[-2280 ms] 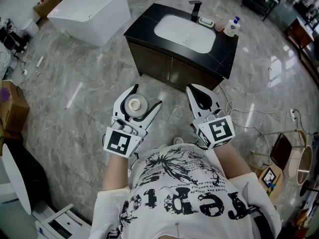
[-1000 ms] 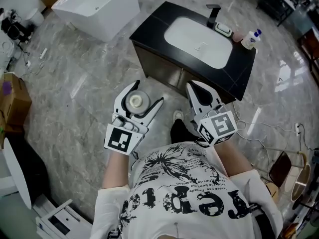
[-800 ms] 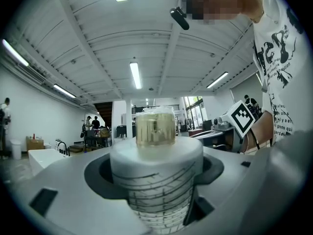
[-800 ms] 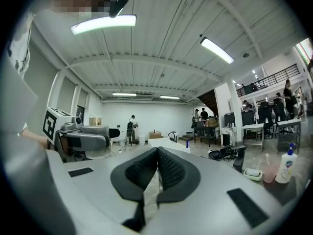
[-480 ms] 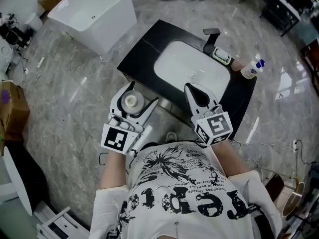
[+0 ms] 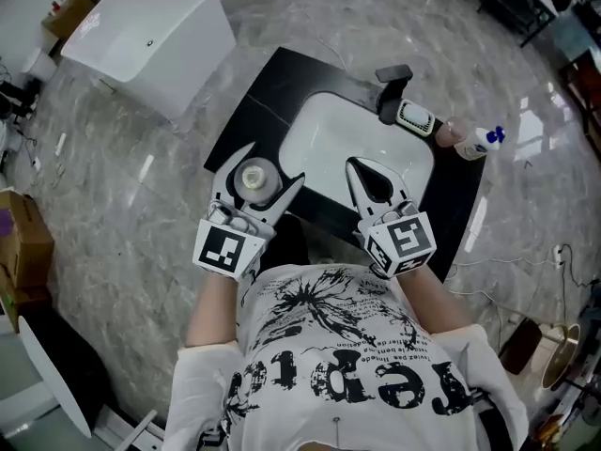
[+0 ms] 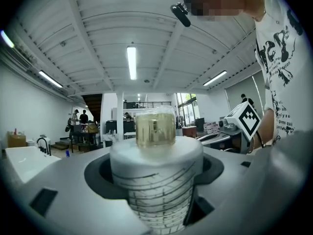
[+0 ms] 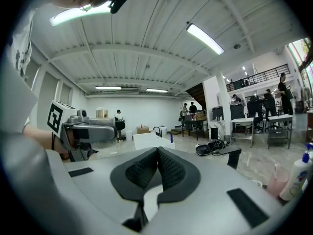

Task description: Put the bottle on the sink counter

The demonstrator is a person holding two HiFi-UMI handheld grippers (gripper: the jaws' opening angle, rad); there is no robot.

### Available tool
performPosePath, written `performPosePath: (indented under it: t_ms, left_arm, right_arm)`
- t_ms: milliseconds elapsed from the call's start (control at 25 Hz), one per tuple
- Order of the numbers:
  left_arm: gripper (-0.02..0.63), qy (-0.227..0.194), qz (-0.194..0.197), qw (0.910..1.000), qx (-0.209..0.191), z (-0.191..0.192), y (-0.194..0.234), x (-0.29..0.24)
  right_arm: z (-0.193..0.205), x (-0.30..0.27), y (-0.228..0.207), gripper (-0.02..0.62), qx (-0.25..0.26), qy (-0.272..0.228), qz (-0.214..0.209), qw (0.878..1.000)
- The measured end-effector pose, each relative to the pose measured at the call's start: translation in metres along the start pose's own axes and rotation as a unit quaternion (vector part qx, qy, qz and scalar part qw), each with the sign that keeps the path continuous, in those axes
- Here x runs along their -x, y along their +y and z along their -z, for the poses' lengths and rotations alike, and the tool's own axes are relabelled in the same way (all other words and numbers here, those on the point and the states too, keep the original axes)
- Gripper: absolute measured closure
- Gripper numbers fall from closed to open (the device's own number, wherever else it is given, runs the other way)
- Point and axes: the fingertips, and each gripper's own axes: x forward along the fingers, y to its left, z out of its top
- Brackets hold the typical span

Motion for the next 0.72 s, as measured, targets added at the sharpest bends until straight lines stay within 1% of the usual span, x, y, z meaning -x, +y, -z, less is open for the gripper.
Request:
performPosePath:
  t_ms: [80,120,200,320,440,520,600,720]
  left_arm:
    - [0.256,0.030,0.023,0.9992,-0.008,0.011,0.025,-0.026]
    - [0.256,0.032,0.036,0.9988,-0.008,0.012,0.037,-0.041]
    - [0.256,0.022,0.065,0.9977,-0.003,0.013,0.059,-0.069]
    - [0.256,0.003,0.103,0.9947,0.009,0.018,0.093,-0.110]
    - [0.256,0.004,0.136,0.9907,0.006,0.032,0.126,-0.145]
    - [0.256,0.017,0.160,0.9870,0.003,0.047,0.143,-0.165]
    - [0.256,0.041,0.185,0.9820,0.004,0.067,0.153,-0.182]
    - [0.256,0.062,0.212,0.9753,0.008,0.095,0.171,-0.211]
  right_arm:
    - [-0.004,-0.026,-0.018,0.580,-0.007,-0.001,0.022,1.000]
    - [-0.006,-0.039,-0.027,0.580,-0.014,-0.002,0.032,0.999]
    - [-0.008,-0.064,-0.043,0.580,-0.031,-0.003,0.051,0.998]
    - [-0.009,-0.105,-0.064,0.580,-0.038,0.001,0.081,0.996]
    - [-0.007,-0.143,-0.081,0.580,-0.042,0.004,0.105,0.994]
    - [-0.003,-0.165,-0.089,0.580,-0.042,0.004,0.113,0.993]
    - [0.001,-0.181,-0.100,0.580,-0.033,0.006,0.121,0.992]
    - [0.011,-0.208,-0.121,0.580,-0.028,0.009,0.141,0.990]
